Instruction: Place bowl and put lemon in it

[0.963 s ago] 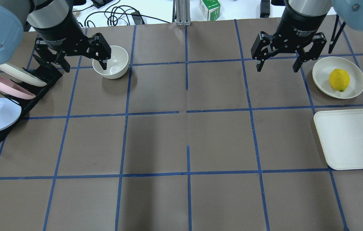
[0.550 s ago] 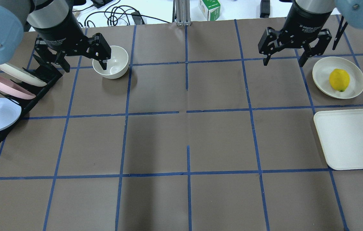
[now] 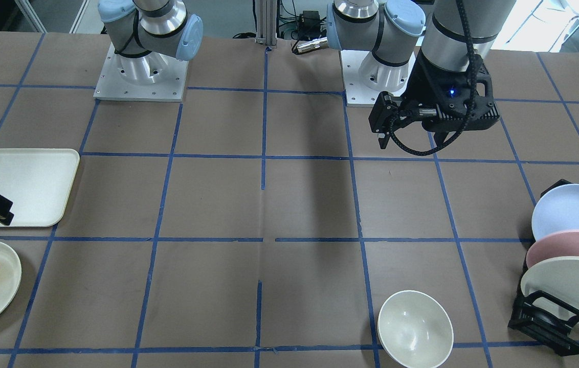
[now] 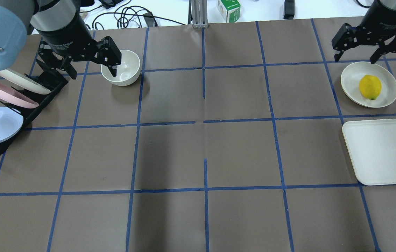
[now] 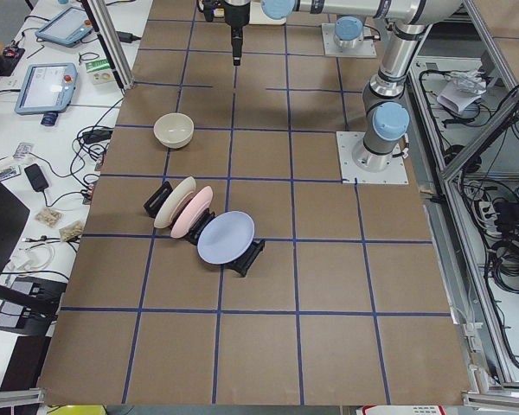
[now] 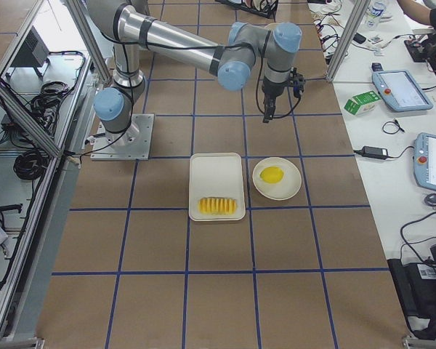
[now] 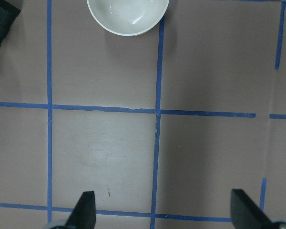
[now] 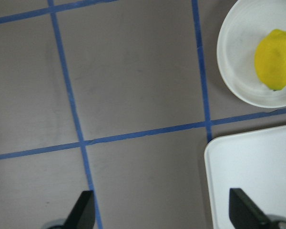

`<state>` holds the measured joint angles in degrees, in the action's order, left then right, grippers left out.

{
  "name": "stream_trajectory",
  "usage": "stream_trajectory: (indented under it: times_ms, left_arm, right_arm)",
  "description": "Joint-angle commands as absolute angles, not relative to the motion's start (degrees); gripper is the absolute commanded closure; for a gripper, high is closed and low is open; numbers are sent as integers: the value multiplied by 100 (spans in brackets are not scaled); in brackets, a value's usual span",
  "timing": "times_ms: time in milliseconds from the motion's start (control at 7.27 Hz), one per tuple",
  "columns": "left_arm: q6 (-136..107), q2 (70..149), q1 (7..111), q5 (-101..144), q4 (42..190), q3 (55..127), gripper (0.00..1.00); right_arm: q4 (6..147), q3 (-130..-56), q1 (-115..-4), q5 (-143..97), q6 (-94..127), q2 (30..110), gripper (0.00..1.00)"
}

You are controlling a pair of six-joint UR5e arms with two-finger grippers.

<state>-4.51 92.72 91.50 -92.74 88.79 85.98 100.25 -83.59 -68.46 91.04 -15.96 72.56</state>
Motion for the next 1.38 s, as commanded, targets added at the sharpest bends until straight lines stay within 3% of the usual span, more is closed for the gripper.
stream_trajectory:
  times_ms: [0, 550, 1238]
  left_arm:
    - [-431, 9377, 9132, -9281, 8877, 8578, 0]
    - [-274, 9623, 8983, -9246, 8518, 8525, 0]
    - [525, 11633, 8351, -9193, 6271, 8464, 0]
  right_arm:
    - [10456, -8350, -6557, 9114, -2247, 6884, 0]
    - [11249, -8358, -6205, 9263, -2909, 6189, 0]
    - [11592, -8358, -6056, 9255, -2953, 5635, 0]
